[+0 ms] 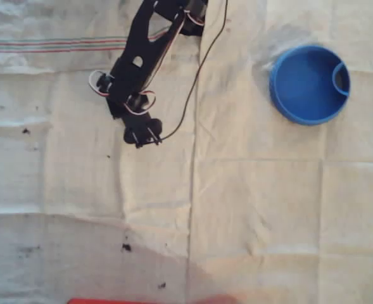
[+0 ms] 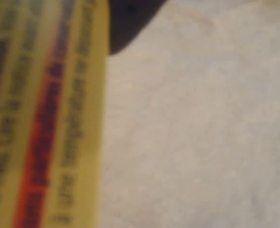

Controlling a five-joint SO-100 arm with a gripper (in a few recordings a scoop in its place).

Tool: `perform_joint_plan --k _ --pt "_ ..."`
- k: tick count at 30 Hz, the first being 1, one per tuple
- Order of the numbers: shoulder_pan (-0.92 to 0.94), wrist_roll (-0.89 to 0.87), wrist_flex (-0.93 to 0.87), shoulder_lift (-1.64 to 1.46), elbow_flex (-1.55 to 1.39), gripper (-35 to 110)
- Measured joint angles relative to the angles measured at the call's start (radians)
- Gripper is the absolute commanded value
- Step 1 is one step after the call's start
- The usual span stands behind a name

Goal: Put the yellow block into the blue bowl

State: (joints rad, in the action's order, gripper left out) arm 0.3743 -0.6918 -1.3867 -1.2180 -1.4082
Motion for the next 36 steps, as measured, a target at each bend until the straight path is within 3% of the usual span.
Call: perform_joint_plan --k 9,27,36 --pt "-0.080 0.043 -0.120 -0.106 0.084 0" --pt "-0.893 0.052 -0.192 -0.222 0.268 0" --pt "-1.270 0.232 -0.192 -0.222 0.268 0"
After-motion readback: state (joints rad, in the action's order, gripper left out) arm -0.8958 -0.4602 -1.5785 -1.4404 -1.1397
